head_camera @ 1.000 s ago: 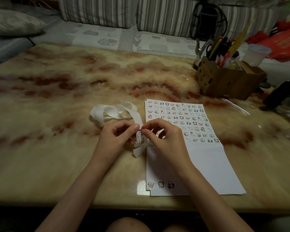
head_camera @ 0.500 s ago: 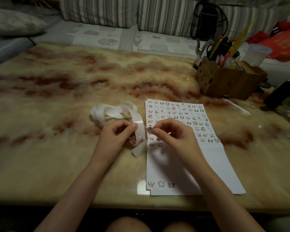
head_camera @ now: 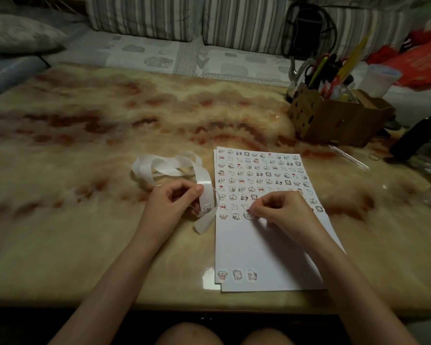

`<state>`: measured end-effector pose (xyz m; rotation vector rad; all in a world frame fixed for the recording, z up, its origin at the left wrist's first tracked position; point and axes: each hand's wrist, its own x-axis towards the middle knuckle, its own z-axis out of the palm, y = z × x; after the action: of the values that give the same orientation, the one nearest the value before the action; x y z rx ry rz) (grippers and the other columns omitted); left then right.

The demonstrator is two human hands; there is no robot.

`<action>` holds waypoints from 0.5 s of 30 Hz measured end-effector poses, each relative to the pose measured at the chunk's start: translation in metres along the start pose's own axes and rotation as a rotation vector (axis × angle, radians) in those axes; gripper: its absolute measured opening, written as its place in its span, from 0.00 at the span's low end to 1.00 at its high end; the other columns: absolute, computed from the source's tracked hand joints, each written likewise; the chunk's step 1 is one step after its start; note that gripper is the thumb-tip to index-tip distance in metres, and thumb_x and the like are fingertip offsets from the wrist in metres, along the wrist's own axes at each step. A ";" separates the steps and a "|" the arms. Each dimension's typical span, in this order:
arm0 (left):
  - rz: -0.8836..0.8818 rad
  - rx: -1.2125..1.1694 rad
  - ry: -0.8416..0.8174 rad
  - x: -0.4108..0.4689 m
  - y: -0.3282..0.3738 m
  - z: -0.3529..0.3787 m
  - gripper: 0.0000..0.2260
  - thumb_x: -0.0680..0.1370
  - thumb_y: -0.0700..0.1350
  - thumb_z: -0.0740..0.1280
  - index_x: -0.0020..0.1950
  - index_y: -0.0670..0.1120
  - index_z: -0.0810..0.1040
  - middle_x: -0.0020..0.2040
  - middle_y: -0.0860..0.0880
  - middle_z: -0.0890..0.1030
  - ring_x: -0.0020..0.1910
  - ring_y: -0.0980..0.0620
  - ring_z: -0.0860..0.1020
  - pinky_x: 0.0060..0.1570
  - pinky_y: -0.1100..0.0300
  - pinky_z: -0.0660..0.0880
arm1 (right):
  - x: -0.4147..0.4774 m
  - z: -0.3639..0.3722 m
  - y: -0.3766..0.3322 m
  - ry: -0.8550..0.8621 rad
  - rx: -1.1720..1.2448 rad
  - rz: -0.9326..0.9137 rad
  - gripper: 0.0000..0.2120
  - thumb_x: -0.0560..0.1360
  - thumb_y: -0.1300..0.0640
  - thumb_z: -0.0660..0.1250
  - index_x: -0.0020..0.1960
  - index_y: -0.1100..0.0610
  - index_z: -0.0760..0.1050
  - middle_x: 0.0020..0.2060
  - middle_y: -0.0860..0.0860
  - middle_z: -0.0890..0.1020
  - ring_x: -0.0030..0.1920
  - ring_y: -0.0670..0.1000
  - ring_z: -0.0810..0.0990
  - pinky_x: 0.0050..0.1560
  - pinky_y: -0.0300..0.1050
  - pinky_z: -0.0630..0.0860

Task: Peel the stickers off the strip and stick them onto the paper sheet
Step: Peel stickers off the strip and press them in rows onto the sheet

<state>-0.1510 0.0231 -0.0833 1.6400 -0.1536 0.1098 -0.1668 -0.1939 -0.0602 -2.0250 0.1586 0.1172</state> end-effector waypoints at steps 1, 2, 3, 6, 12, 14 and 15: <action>-0.003 -0.004 0.000 0.000 0.000 0.000 0.07 0.76 0.38 0.67 0.40 0.40 0.81 0.34 0.43 0.82 0.31 0.51 0.79 0.35 0.59 0.78 | 0.000 0.000 0.000 -0.004 -0.009 0.004 0.04 0.71 0.63 0.72 0.38 0.60 0.82 0.31 0.50 0.84 0.23 0.41 0.71 0.27 0.30 0.68; -0.006 -0.007 0.001 0.000 0.000 0.000 0.07 0.76 0.38 0.67 0.39 0.41 0.81 0.34 0.43 0.83 0.31 0.51 0.79 0.35 0.59 0.78 | -0.001 0.001 0.001 -0.007 -0.018 0.005 0.04 0.71 0.62 0.72 0.38 0.59 0.83 0.33 0.51 0.84 0.23 0.41 0.71 0.27 0.30 0.68; -0.007 -0.007 -0.001 0.001 0.000 0.000 0.07 0.76 0.38 0.67 0.39 0.41 0.81 0.34 0.43 0.83 0.31 0.51 0.79 0.35 0.59 0.78 | -0.001 0.001 0.001 -0.008 -0.021 0.002 0.03 0.71 0.62 0.72 0.38 0.59 0.83 0.33 0.51 0.85 0.23 0.40 0.71 0.27 0.29 0.68; -0.003 0.002 -0.008 0.001 -0.001 0.000 0.07 0.76 0.38 0.67 0.39 0.41 0.81 0.34 0.44 0.82 0.31 0.51 0.79 0.35 0.60 0.78 | -0.002 0.003 0.002 0.002 0.009 0.000 0.05 0.71 0.63 0.72 0.37 0.58 0.82 0.30 0.49 0.84 0.23 0.39 0.71 0.27 0.29 0.67; -0.004 0.000 -0.012 0.001 -0.003 -0.001 0.06 0.76 0.38 0.67 0.40 0.40 0.81 0.33 0.46 0.82 0.31 0.51 0.79 0.35 0.59 0.78 | -0.004 0.007 0.005 0.024 0.015 -0.017 0.06 0.71 0.63 0.72 0.35 0.57 0.82 0.30 0.49 0.84 0.25 0.37 0.73 0.28 0.29 0.67; -0.005 0.000 -0.014 0.001 -0.002 0.000 0.06 0.76 0.38 0.67 0.39 0.41 0.81 0.33 0.48 0.82 0.31 0.52 0.79 0.35 0.60 0.78 | -0.004 0.008 0.004 0.032 -0.010 -0.022 0.06 0.71 0.63 0.72 0.35 0.57 0.82 0.30 0.50 0.84 0.25 0.38 0.73 0.28 0.29 0.66; -0.005 0.001 -0.013 0.001 -0.002 0.000 0.07 0.76 0.38 0.67 0.39 0.42 0.81 0.33 0.49 0.82 0.31 0.52 0.79 0.35 0.61 0.78 | -0.005 0.008 0.005 0.036 -0.038 -0.028 0.07 0.71 0.62 0.72 0.34 0.56 0.82 0.31 0.50 0.84 0.26 0.39 0.73 0.30 0.30 0.67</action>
<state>-0.1500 0.0236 -0.0851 1.6418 -0.1593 0.0952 -0.1724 -0.1883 -0.0670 -2.0673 0.1517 0.0661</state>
